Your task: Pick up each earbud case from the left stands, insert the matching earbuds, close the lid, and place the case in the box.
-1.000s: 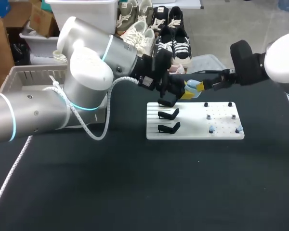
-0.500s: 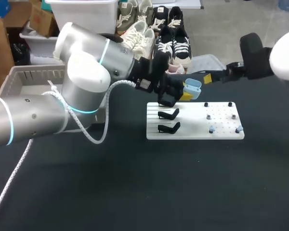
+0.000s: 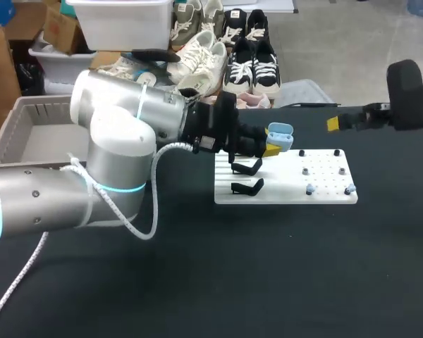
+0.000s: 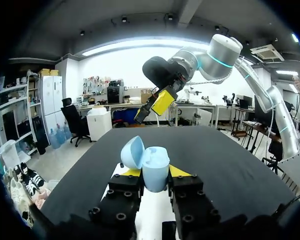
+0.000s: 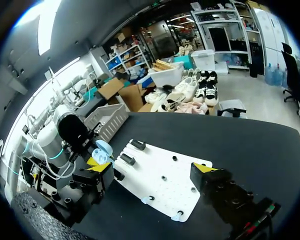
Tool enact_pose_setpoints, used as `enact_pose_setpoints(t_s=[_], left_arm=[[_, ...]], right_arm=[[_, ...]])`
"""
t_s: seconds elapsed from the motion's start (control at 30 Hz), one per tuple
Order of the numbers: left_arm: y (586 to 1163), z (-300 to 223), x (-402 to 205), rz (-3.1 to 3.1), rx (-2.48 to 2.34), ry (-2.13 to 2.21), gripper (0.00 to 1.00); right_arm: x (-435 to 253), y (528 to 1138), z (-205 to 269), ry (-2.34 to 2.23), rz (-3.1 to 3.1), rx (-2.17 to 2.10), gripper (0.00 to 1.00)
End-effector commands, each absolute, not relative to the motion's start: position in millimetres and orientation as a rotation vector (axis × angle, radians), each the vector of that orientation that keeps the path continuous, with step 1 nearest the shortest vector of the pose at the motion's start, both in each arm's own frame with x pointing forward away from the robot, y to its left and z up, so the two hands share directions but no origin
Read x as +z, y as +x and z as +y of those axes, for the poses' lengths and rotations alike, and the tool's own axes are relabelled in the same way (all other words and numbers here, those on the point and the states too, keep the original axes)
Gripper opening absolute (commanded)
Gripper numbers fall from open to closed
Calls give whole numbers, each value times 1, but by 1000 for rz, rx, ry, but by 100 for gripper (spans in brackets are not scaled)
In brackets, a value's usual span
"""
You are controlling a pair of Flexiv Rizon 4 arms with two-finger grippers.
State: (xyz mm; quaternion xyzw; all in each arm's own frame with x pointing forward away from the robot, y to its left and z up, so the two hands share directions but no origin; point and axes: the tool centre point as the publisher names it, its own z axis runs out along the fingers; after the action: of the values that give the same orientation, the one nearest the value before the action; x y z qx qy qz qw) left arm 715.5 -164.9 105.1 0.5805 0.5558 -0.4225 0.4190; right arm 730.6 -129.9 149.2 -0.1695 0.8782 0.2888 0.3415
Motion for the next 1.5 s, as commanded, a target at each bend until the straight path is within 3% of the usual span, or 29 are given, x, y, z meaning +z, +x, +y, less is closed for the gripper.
enact_pose_setpoints(t_s=[0.03,1.5], left_arm=[[706,-163,98,1355,-1036,1346,0],[708,-162,79,1369,-1077,1332,0]], right_arm=[[153,717,-138,-430,2277,730,100],[142,692,-159,-391,2352,622,100]])
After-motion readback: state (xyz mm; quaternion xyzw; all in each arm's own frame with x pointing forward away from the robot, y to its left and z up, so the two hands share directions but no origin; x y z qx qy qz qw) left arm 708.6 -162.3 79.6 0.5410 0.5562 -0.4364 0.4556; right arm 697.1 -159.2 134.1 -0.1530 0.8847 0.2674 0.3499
